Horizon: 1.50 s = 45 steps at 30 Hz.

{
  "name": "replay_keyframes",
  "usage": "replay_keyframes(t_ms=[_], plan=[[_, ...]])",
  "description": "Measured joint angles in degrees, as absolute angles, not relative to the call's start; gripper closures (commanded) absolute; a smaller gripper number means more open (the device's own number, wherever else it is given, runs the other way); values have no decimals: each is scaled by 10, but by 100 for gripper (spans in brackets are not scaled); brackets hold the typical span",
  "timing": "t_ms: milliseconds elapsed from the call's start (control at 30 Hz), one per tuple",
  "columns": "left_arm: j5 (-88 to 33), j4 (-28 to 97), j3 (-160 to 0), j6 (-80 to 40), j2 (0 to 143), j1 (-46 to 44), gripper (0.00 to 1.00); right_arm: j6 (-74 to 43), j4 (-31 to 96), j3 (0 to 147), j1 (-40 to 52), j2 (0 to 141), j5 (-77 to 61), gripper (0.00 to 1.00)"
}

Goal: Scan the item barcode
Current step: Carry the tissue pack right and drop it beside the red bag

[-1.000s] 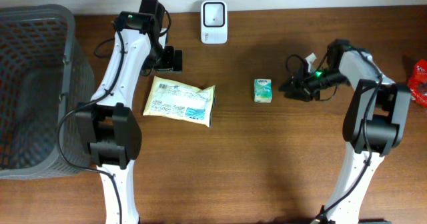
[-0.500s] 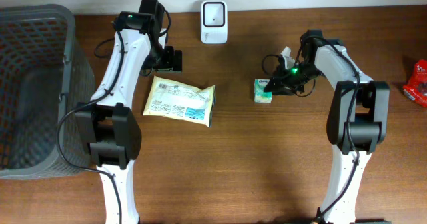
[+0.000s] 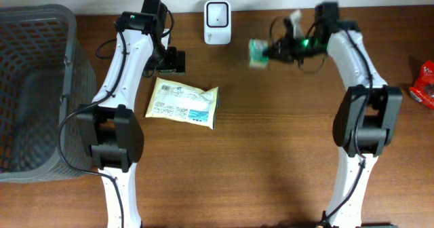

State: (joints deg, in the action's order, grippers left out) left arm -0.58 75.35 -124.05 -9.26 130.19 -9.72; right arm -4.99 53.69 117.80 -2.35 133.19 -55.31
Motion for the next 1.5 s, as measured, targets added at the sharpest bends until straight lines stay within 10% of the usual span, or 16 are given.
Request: replay_keyframes(t_ms=[400, 933, 1500], plan=[[-6, 753, -1240, -93, 1302, -97, 1, 37, 306, 1278, 234, 1331, 88, 96], [-6, 754, -1240, -93, 1302, -97, 1, 79, 195, 1281, 240, 1417, 258, 96], [-6, 754, -1240, -93, 1302, -97, 1, -164, 581, 1222, -203, 1295, 267, 96]])
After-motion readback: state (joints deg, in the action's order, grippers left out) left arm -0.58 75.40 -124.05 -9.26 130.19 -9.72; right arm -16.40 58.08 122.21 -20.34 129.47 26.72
